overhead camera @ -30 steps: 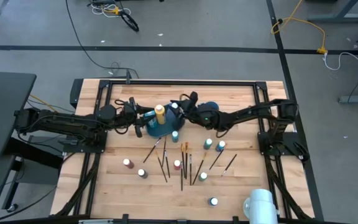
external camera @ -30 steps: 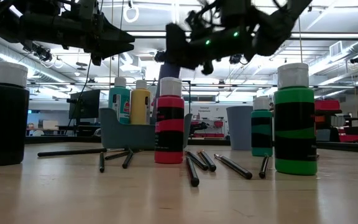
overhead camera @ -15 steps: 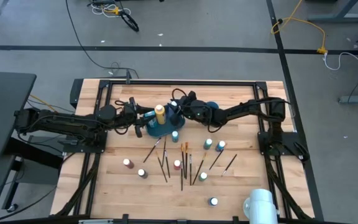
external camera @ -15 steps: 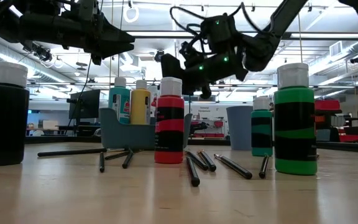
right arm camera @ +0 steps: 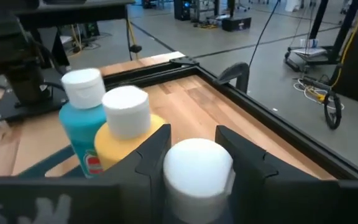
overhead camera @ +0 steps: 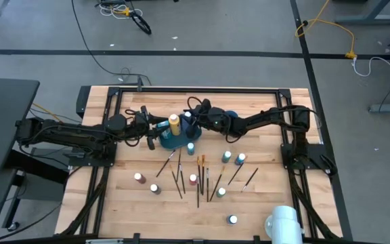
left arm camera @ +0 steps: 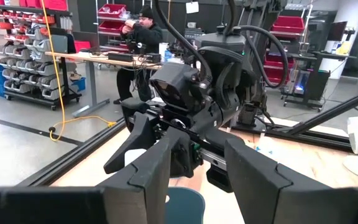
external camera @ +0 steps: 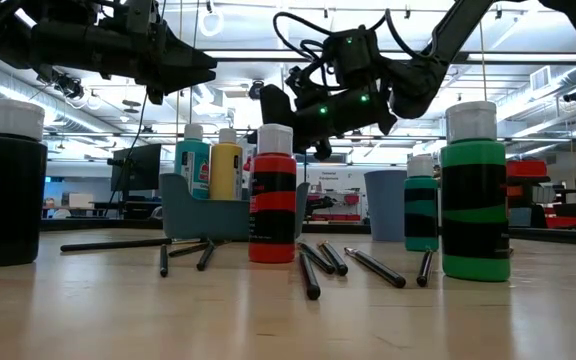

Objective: Pick & Place Paint Supplies
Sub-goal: Put the large blue paint bottle into the blue bin

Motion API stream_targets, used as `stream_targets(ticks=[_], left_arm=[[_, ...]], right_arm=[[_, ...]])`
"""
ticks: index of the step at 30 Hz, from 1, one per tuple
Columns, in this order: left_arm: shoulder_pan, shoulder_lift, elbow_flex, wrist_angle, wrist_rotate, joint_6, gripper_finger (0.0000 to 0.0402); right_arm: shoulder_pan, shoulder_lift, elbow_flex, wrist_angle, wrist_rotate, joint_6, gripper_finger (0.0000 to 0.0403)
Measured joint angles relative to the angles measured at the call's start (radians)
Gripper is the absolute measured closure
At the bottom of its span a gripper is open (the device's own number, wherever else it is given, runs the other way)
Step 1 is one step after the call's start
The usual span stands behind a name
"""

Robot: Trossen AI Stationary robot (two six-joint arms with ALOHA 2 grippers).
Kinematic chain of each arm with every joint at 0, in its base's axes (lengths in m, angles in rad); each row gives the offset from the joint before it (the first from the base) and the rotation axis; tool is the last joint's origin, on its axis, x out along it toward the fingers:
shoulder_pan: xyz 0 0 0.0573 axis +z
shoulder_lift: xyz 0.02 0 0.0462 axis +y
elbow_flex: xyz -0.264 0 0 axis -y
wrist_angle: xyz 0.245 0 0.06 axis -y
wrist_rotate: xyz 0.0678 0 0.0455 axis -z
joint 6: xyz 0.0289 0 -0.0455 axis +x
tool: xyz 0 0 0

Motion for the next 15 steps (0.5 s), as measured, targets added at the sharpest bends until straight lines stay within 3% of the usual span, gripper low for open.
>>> stream_targets(ticks=[7,15], left_arm=[[0.0,0.0,0.0,0.0,0.0,0.0,0.0239],[0.0,0.0,0.0,-0.014,0.0,0.0,0.0239]], right_arm=[[-0.003,0.003,-0.002,0.063,-0.077,-0.02,0.025],[-0.003,0.0,-0.003,0.067,-0.046,-0.084,0.0234]])
